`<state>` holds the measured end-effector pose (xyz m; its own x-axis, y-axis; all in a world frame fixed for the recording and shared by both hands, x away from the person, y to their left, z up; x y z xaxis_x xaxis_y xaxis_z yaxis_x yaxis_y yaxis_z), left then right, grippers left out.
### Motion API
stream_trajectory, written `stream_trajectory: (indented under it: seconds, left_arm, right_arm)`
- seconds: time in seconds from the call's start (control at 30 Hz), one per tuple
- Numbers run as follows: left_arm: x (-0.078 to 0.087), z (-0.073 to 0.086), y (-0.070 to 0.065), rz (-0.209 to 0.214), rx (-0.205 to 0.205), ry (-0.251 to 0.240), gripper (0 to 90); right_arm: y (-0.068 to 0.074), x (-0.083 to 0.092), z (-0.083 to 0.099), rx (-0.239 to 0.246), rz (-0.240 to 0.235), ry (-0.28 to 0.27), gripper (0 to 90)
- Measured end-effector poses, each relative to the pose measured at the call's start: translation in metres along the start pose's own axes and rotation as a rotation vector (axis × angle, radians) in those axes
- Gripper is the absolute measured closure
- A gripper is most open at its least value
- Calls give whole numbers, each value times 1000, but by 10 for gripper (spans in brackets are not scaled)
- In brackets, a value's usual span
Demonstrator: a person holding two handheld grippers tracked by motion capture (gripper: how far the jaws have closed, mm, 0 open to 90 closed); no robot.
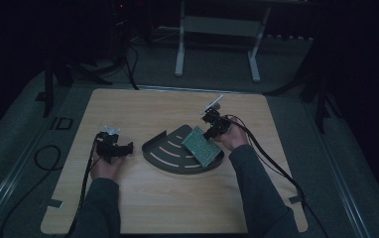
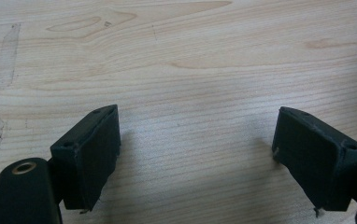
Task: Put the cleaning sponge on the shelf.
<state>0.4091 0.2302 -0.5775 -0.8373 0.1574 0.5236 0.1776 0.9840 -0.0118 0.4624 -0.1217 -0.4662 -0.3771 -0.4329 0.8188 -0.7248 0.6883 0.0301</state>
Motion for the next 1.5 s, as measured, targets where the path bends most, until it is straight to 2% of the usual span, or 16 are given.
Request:
stream_trajectory:
  seconds: [0.6, 0.77, 1.27, 1.5]
  left_arm:
    - [0, 0, 0, 0, 0, 0, 160]
    - [0, 0, 0, 0, -2, 2, 160]
    - [0, 0, 0, 1, -2, 2, 160]
    - [0, 0, 0, 1, -2, 2, 160]
  right_arm:
    - [2, -9, 7, -3, -6, 19, 893]
    - [1, -12, 9, 14, 21, 31, 890]
    - [-3, -15, 9, 22, 41, 55, 887]
    - [-3, -15, 9, 20, 41, 49, 886]
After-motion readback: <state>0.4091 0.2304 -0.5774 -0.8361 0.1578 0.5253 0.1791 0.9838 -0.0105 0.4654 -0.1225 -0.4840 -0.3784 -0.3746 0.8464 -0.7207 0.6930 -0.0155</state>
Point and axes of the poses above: each handheld gripper's, and its own axes: x roughly backward along the jaws, z roughly out of its underside, y roughly to its left, the point moved 2 cm from there along -x, roughly forward along the jaws, and after that the axes turned 13 degrees about -y, right-handed, at the moved point
